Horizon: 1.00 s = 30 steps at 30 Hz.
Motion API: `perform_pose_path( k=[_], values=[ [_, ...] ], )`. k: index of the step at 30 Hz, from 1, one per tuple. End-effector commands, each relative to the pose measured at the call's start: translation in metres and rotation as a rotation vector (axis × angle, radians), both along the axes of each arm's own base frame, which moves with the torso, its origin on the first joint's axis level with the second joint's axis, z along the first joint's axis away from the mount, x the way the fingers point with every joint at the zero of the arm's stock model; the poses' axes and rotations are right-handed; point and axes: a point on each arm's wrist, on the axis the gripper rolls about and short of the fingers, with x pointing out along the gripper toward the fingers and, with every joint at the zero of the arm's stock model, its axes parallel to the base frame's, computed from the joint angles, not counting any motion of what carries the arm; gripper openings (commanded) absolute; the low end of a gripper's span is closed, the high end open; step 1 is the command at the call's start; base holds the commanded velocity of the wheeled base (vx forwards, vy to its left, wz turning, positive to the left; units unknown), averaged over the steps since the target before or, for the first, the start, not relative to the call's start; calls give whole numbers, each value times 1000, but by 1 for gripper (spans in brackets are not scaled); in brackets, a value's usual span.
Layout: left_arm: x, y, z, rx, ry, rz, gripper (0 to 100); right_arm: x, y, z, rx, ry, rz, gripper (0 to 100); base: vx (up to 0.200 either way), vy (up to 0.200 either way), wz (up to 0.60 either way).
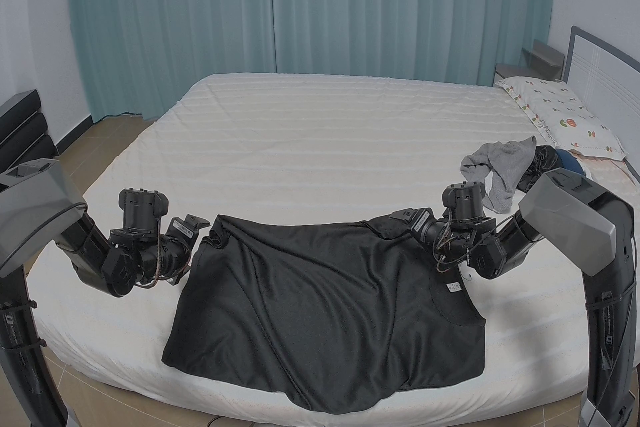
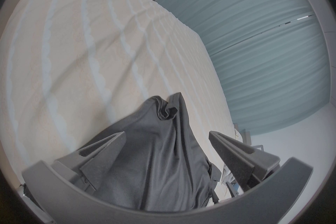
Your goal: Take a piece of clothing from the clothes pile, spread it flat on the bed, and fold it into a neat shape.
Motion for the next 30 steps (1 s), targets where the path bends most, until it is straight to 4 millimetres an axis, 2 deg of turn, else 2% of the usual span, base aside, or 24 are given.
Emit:
perform_pose_path(
  k=[1, 2, 7, 14, 20, 23, 25, 26, 30],
  values=[
    [-2, -7, -2, 3, 8, -18, 100, 12, 2, -12, -5, 15, -3, 100, 0, 0, 0],
    [-3, -9, -3, 5, 10, -20, 100, 22, 6, -11, -6, 18, -3, 100, 0, 0, 0],
    [-4, -9, -3, 7, 12, -21, 100, 34, 9, -8, -6, 16, -4, 100, 0, 0, 0],
    [-3, -9, -4, 7, 15, -21, 100, 62, 12, -11, -1, -49, -36, 100, 0, 0, 0],
    [-2, -8, -6, 5, 18, -17, 100, 89, 18, -13, 16, -155, -68, 100, 0, 0, 0],
    [-2, -8, -7, 7, 21, -17, 100, 105, 19, -4, 29, -261, -136, 100, 0, 0, 0],
    [-2, -8, -7, 7, 21, -17, 100, 105, 19, -5, 25, -271, -148, 100, 0, 0, 0],
    [-1, -7, -8, 7, 24, -14, 100, 108, 14, 7, 39, -369, -176, 100, 0, 0, 0],
    [0, -7, -7, 6, 18, -13, 100, 112, 5, 12, 0, -446, -187, 100, 0, 0, 0]
  ],
)
